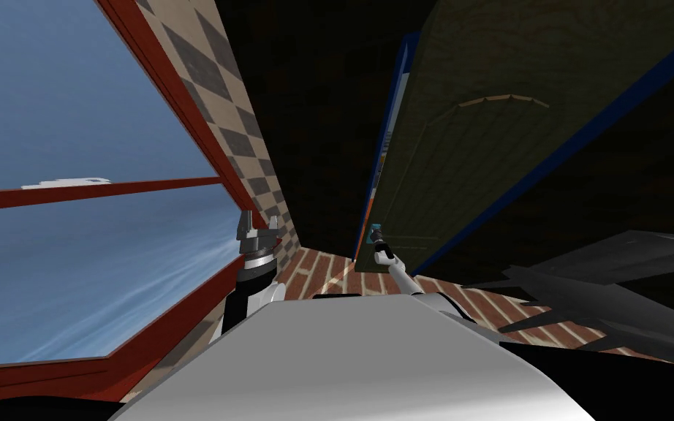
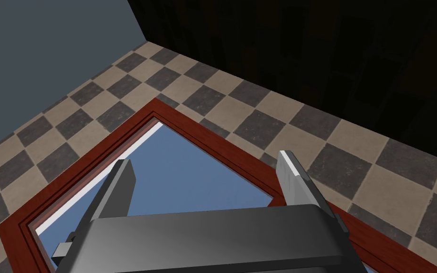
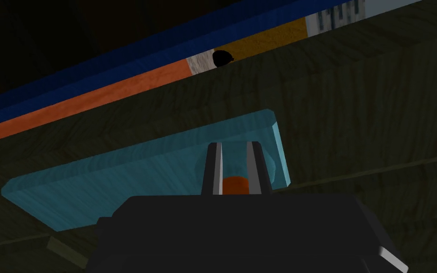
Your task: Pull the door open
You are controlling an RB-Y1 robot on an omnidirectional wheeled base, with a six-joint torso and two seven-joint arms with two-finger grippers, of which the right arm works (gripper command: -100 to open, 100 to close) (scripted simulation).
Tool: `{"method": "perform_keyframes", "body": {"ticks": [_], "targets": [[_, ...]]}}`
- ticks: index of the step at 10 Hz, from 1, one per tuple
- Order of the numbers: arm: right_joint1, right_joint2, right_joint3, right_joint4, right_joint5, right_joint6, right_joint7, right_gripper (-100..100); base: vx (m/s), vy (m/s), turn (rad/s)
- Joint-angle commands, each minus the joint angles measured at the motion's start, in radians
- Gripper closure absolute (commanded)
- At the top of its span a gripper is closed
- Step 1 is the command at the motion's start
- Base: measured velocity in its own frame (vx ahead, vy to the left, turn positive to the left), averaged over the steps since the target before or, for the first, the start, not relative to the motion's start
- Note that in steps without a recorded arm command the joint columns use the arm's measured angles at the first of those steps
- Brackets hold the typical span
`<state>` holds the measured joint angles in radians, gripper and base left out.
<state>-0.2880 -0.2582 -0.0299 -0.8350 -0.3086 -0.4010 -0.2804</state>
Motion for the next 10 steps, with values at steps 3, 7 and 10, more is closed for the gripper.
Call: {"method": "perform_keyframes", "body": {"ticks": [3,7,10], "targets": [[0.024,-0.011,-0.025,-0.028,-0.049,0.017,-0.068,100,-0.037,-0.023,0.077],[0.020,0.010,-0.009,-0.054,-0.098,0.007,-0.149,-100,-0.080,-0.045,0.114],[0.027,0.022,-0.004,-0.070,-0.140,0.005,-0.210,-100,-0.087,-0.051,0.038]]}}
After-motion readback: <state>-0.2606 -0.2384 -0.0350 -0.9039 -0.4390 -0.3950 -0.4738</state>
